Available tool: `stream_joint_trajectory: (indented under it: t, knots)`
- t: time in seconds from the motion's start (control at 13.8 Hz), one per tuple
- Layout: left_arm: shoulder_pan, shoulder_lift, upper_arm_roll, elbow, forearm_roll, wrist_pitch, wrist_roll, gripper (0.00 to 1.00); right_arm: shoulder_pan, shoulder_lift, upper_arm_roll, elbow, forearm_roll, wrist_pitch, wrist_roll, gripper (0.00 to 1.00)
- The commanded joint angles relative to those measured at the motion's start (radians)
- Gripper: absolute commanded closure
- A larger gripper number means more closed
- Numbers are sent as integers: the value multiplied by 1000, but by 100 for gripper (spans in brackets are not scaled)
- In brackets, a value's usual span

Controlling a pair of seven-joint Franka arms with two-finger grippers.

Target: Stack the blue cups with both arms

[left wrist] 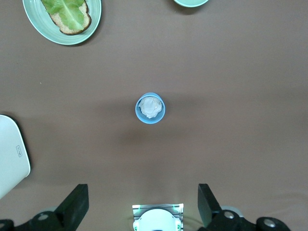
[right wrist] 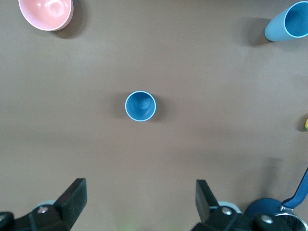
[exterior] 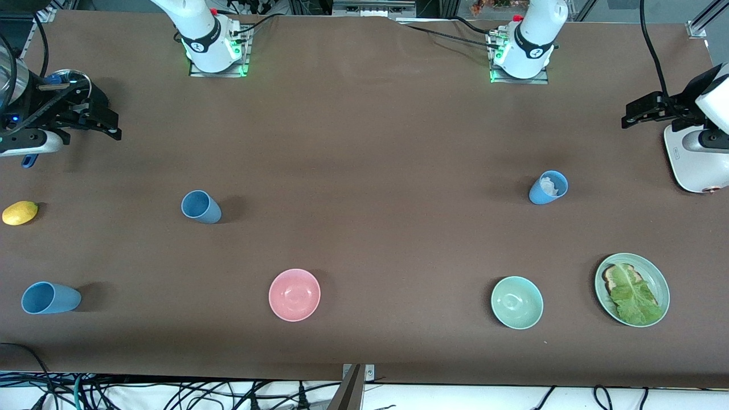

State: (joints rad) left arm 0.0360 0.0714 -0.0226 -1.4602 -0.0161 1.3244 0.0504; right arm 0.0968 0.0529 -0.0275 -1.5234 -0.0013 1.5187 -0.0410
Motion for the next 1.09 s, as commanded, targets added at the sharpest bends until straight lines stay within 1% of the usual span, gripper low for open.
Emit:
stream_joint_trajectory:
  t: [0.0, 0.22, 0.65, 0.8, 1.02]
  knots:
    - [-1, -10, -7, 3, 28, 1, 23, 0, 0, 7, -3, 23, 6, -8, 0, 0]
    - [-1, -33, -8, -15, 28, 4, 23, 0, 3, 8, 0, 25, 6, -6, 9, 0]
    - [1, -33, -7, -14, 27, -27, 23, 0, 4, 12, 3, 26, -5, -5, 4, 0]
    - [4, -31, -5, -9, 21, -24, 25, 0, 3, 15, -2, 63, -5, -2, 4, 0]
    - [-5, -31, -7, -9, 27, -22, 25, 0, -2, 21, -5, 71, -5, -3, 1, 0]
